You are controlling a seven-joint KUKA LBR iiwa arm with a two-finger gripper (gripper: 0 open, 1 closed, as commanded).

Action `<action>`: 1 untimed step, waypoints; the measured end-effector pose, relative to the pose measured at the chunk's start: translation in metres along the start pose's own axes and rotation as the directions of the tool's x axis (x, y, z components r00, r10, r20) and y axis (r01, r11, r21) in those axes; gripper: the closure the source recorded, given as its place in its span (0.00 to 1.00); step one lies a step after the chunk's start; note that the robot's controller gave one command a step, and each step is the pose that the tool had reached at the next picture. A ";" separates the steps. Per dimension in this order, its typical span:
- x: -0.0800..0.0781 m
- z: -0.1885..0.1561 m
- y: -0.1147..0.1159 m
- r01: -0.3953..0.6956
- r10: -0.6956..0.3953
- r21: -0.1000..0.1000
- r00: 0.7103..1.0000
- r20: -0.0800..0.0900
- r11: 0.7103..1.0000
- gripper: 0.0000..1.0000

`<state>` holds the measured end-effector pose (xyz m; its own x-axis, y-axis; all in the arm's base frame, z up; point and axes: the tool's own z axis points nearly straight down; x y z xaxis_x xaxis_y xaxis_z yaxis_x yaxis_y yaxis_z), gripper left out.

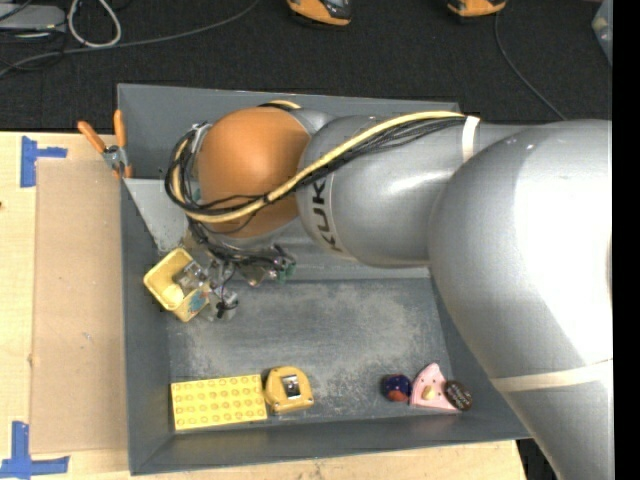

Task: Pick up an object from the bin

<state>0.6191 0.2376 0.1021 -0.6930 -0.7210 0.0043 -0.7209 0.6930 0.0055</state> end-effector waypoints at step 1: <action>-0.003 -0.041 0.000 -0.001 0.001 0.005 1.000 0.012 1.000 1.00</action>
Offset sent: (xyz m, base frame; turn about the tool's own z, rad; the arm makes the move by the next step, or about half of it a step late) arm 0.0018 0.0017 0.0452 0.0002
